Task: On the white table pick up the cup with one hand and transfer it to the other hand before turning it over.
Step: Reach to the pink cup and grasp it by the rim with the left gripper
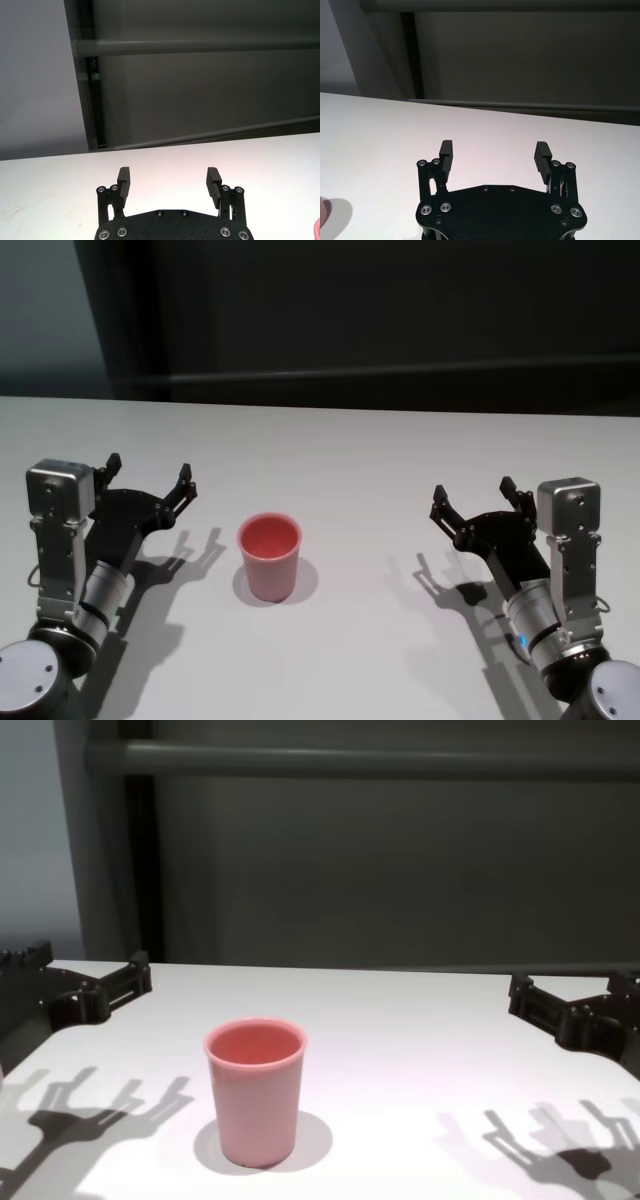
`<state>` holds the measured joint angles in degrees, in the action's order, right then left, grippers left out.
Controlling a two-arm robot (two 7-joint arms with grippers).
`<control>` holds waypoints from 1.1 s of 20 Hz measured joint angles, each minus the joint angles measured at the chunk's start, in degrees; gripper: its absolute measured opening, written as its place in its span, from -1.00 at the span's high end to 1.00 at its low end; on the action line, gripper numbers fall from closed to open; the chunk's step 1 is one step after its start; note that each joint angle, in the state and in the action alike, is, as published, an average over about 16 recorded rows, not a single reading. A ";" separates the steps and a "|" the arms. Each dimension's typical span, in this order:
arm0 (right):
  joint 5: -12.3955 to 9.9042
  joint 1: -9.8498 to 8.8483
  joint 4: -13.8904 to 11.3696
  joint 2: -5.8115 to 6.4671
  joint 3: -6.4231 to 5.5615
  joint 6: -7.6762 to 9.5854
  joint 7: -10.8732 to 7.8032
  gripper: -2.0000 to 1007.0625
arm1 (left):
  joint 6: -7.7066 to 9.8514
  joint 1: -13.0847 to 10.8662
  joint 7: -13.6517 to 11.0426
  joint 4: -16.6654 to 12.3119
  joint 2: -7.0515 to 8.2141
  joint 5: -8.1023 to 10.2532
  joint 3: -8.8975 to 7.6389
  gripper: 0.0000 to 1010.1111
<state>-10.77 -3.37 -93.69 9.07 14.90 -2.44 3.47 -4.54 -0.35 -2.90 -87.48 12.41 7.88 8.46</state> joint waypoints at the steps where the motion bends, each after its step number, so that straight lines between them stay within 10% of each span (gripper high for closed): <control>1: 0.00 0.00 0.00 0.00 0.00 0.00 0.00 -0.99 | 0.00 0.00 0.00 0.00 0.00 0.00 0.00 -0.99; 22: 0.00 0.00 0.00 0.00 0.00 0.00 0.00 -0.99 | -0.02 -0.05 -0.58 -0.10 0.16 -0.01 -0.15 -0.99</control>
<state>-10.77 -3.37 -93.69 9.07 14.90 -2.44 3.47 -4.57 -0.40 -3.48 -87.58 12.57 7.87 8.31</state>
